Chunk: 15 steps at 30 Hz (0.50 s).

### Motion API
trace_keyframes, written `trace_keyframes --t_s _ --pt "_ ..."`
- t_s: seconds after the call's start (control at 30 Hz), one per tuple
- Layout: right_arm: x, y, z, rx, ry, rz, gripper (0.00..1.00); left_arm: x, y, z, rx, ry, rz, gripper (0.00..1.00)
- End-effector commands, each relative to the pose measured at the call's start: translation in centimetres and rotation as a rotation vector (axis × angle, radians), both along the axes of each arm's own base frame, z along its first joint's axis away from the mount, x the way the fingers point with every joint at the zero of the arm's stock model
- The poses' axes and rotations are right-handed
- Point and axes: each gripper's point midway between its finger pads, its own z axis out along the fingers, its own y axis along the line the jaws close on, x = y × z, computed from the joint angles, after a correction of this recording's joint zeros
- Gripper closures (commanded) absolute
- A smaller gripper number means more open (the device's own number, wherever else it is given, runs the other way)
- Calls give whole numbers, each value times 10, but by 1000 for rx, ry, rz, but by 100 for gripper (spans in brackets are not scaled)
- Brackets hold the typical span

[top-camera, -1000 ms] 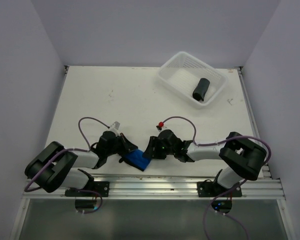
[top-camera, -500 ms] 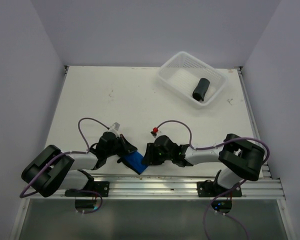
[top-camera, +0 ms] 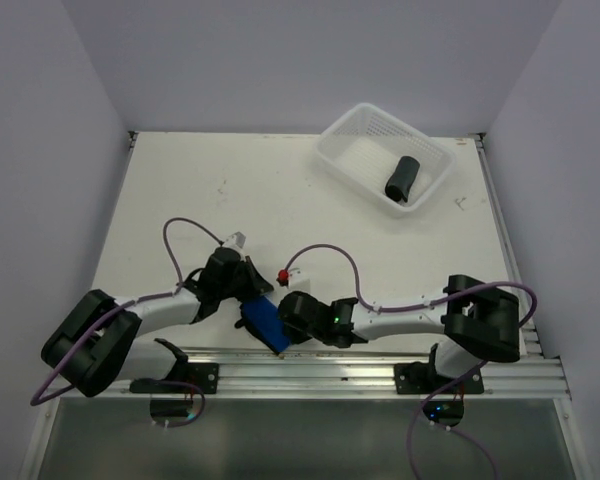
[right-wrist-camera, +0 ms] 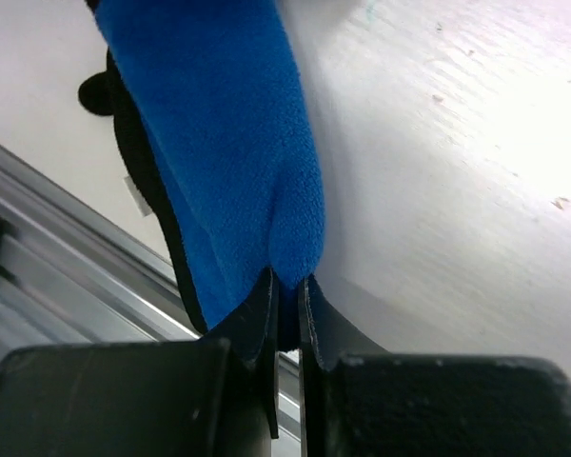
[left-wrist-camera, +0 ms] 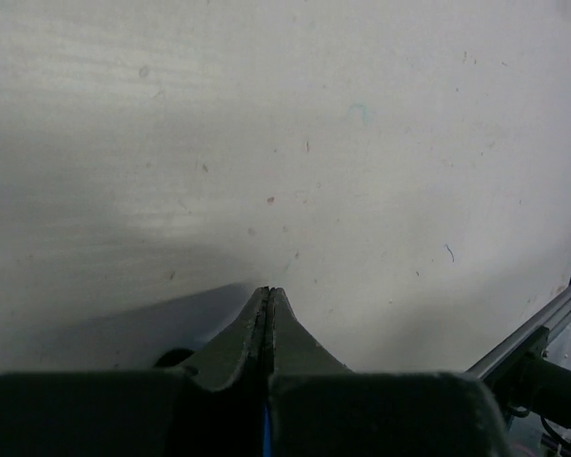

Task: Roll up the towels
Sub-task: Roll the towel

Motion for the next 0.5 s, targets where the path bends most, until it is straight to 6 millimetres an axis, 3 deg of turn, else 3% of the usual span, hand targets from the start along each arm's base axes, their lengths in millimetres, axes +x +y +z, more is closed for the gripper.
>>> trace_keyframes --t_s 0.0,0.23,0.47 --pt "12 -34 11 -213 -176 -43 100 32 7 17 123 -69 15 100" --pt "47 -31 32 -315 -389 -182 100 82 -8 61 141 -155 -11 99" --pt "57 -18 30 -392 -519 -205 100 96 -16 76 146 -182 -33 99"
